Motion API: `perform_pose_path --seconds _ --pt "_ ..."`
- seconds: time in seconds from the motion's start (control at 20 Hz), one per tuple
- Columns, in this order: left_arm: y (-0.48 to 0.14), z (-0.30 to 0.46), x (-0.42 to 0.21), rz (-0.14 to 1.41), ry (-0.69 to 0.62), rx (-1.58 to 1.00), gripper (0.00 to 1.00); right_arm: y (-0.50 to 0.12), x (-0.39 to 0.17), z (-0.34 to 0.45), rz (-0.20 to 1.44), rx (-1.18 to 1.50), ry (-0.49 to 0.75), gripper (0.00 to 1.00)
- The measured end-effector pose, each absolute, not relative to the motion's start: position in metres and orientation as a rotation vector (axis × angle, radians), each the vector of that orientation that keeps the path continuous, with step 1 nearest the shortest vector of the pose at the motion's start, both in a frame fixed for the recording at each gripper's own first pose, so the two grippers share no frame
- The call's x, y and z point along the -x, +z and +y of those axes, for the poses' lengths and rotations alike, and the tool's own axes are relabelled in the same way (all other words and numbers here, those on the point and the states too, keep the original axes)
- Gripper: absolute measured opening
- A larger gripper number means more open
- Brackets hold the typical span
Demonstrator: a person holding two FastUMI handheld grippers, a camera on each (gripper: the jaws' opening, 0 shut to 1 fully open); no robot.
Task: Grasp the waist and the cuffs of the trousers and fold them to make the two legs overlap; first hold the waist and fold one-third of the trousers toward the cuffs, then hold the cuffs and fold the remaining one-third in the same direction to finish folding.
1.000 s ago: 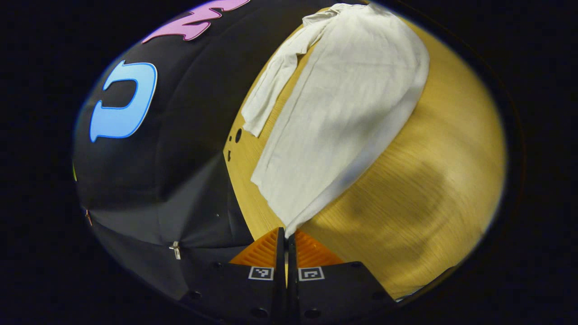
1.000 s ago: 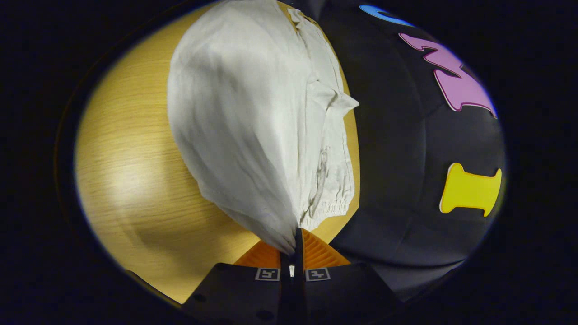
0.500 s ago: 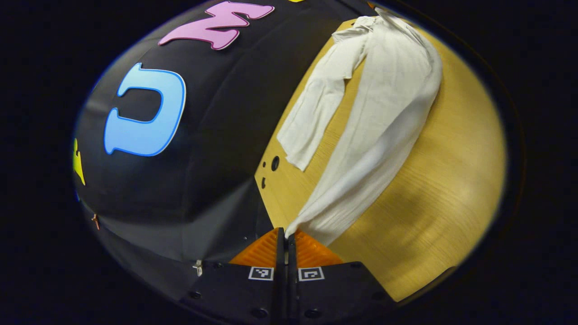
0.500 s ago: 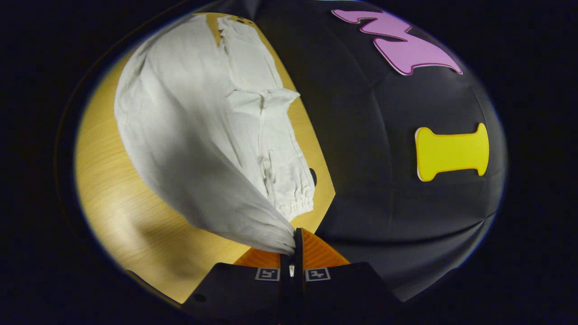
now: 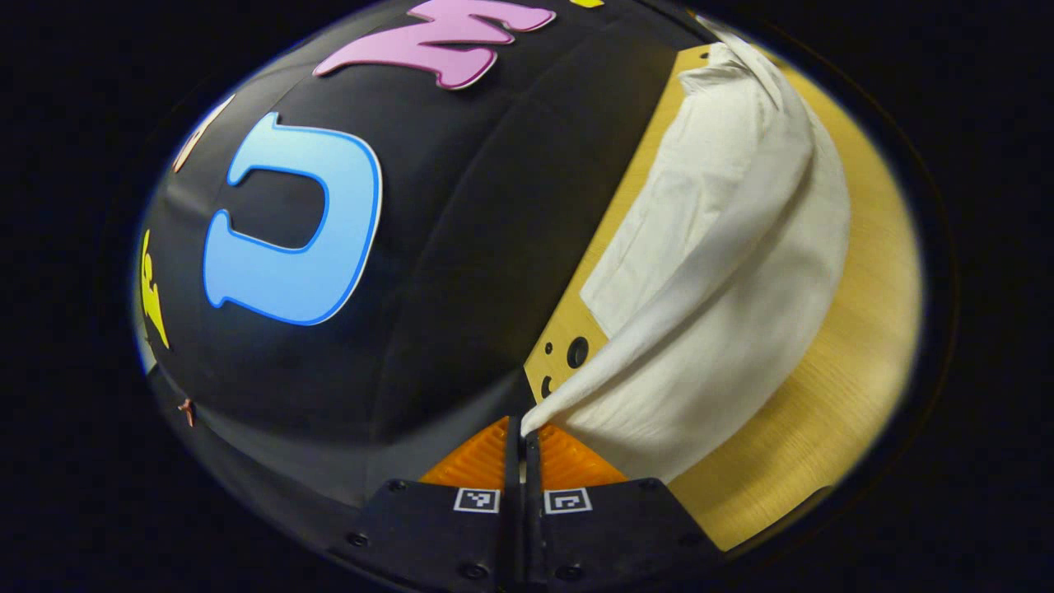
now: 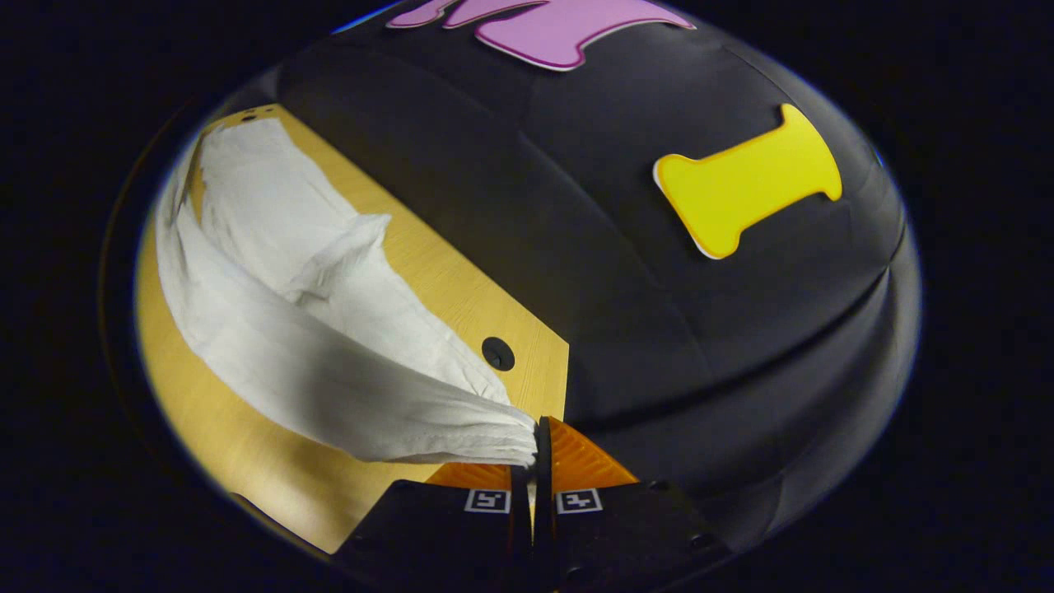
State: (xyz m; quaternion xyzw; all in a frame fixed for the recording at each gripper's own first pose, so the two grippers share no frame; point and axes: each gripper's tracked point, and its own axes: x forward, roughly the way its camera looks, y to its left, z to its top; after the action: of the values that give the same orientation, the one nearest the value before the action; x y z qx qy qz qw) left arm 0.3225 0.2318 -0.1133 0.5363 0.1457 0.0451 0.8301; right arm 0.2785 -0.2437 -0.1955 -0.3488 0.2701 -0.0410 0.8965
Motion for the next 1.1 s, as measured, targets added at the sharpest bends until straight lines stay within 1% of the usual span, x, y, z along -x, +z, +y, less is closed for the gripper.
perform_pose_path --seconds 0.05,0.1,0.25,0.4,0.6,0.7,0.85,0.95,1.0,1.05,1.1 --pt "-0.107 0.232 -0.337 0.296 0.112 -1.120 0.05 -0.188 -0.279 -0.238 0.555 0.682 -0.106 0.10" --pt "-0.103 0.231 -0.350 0.286 0.122 -1.110 0.05 -0.176 -0.275 -0.232 0.550 0.653 -0.121 0.06" --pt "-0.081 0.229 -0.394 0.236 0.153 -1.098 0.05 -0.171 -0.275 -0.230 0.539 0.607 -0.141 0.05" --pt "-0.074 0.228 -0.432 0.226 0.167 -1.072 0.05 -0.172 -0.275 -0.232 0.520 0.577 -0.163 0.05" --pt "-0.084 0.221 -0.476 0.231 0.164 -1.080 0.05 -0.174 -0.277 -0.233 0.492 0.474 -0.208 0.05" --pt "-0.097 0.217 -0.496 0.240 0.151 -1.126 0.05 -0.176 -0.274 -0.233 0.494 0.437 -0.220 0.05" --pt "-0.125 0.217 -0.509 0.254 0.129 -1.189 0.05 -0.184 -0.275 -0.241 0.504 0.352 -0.244 0.05" --pt "-0.122 0.216 -0.493 0.277 0.113 -1.170 0.05 -0.195 -0.274 -0.242 0.554 0.269 -0.256 0.05" --pt "-0.117 0.212 -0.487 0.292 0.099 -1.142 0.05 -0.202 -0.271 -0.243 0.589 0.243 -0.253 0.08" --pt "-0.115 0.209 -0.487 0.321 0.069 -1.096 0.05 -0.206 -0.268 -0.242 0.611 0.234 -0.239 0.13" --pt "-0.117 0.202 -0.484 0.355 0.036 -1.052 0.08 -0.207 -0.266 -0.247 0.615 0.241 -0.241 0.23"
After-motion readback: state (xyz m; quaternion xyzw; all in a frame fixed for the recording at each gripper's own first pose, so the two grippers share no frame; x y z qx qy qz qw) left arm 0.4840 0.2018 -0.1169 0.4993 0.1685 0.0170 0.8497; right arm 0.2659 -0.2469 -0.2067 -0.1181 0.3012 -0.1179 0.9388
